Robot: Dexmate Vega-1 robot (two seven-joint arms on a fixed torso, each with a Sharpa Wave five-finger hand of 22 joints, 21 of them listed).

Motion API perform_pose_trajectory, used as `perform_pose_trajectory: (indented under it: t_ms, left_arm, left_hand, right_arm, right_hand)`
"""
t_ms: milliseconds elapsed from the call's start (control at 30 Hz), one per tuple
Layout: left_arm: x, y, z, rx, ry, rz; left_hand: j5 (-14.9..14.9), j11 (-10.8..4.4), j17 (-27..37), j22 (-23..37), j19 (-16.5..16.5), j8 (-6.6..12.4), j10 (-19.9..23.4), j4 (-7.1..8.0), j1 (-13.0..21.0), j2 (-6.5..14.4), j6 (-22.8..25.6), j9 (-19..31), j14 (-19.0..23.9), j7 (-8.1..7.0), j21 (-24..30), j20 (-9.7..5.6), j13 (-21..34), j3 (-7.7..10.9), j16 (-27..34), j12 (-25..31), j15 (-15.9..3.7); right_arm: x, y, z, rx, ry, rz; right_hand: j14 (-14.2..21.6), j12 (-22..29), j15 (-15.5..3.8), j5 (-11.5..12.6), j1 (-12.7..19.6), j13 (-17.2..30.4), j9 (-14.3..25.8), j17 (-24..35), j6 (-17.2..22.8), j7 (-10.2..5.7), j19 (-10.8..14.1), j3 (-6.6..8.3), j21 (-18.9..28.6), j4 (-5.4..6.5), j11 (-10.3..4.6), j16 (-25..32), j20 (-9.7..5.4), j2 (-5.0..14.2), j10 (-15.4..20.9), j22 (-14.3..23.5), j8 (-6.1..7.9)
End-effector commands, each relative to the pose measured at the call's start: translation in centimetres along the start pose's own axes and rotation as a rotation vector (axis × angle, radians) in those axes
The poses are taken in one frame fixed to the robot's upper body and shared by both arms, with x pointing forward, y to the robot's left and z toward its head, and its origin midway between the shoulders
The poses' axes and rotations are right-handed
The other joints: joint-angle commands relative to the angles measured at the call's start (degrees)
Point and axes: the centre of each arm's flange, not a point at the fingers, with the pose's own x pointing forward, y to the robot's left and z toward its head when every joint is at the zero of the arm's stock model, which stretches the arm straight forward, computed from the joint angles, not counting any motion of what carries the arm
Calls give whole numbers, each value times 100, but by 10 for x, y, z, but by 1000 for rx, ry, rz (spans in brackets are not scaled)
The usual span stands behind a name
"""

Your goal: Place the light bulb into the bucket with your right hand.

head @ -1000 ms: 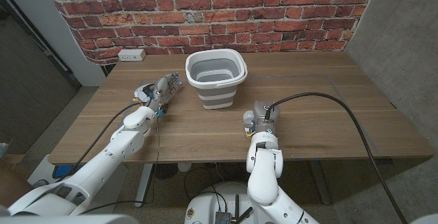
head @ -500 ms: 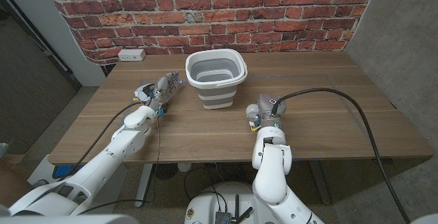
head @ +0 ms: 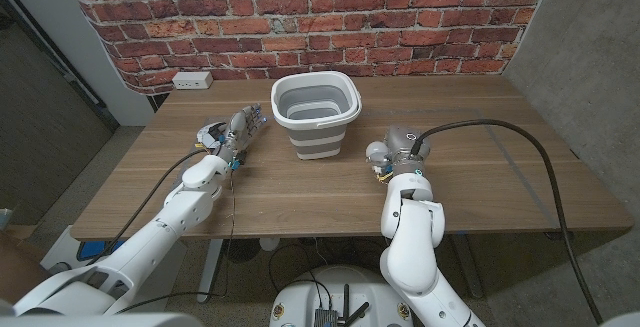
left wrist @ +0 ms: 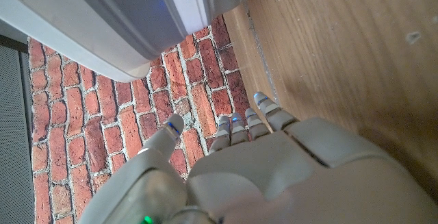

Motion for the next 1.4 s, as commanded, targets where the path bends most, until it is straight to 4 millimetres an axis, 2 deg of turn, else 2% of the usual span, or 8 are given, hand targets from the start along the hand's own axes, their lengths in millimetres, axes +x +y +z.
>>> perform_pose_trajectory:
  t_ms: [33, 700, 1100, 1400]
  left_arm:
    - [0, 0, -1, -3, -3, 6]
    - [6, -6, -3, -7, -10, 6]
    - [14, -4, -2, -4, -12, 0]
    - [17, -7, -2, -11, -22, 3]
  left_hand:
    - [10, -1, 18, 34, -15, 27, 22, -32, 37, 487, 44, 11, 20, 3, 13, -100, 25, 27, 37, 5, 18]
    - [10, 2, 18, 34, -15, 30, 16, -42, 44, 487, 57, 11, 17, 1, 13, -100, 25, 18, 37, 2, 17]
    - [9, -6, 20, 34, -17, 31, 16, -44, 45, 488, 65, 11, 16, -2, 13, -98, 26, 14, 38, 2, 17]
    - [10, -7, 20, 34, -24, 31, 20, -44, 47, 491, 68, 11, 8, -1, 10, -95, 26, 13, 36, 3, 19]
  right_arm:
    - [-5, -37, -10, 27, -20, -33]
    - [-4, -96, -17, 91, -70, -102]
    - [5, -121, -12, 79, -131, -149]
    - [22, -135, -6, 104, -212, -146]
  right_hand:
    - [30, 29, -686, 29, 301, 30, 40, 38, 268, -41, 30, -3, -3, 11, -419, 29, -19, 232, 469, -2, 322]
    - [56, 30, -668, 40, 323, 46, 22, 74, 293, -35, 43, -35, 0, 23, -377, 57, 3, 251, 490, -2, 355]
    - [70, 24, -661, 47, 319, 47, 20, 91, 286, -5, 39, -56, -3, 33, -356, 70, 32, 262, 490, -2, 366]
    - [72, 25, -657, 57, 327, 61, 15, 105, 290, -3, 46, -69, -2, 35, -367, 76, 48, 275, 491, -2, 378]
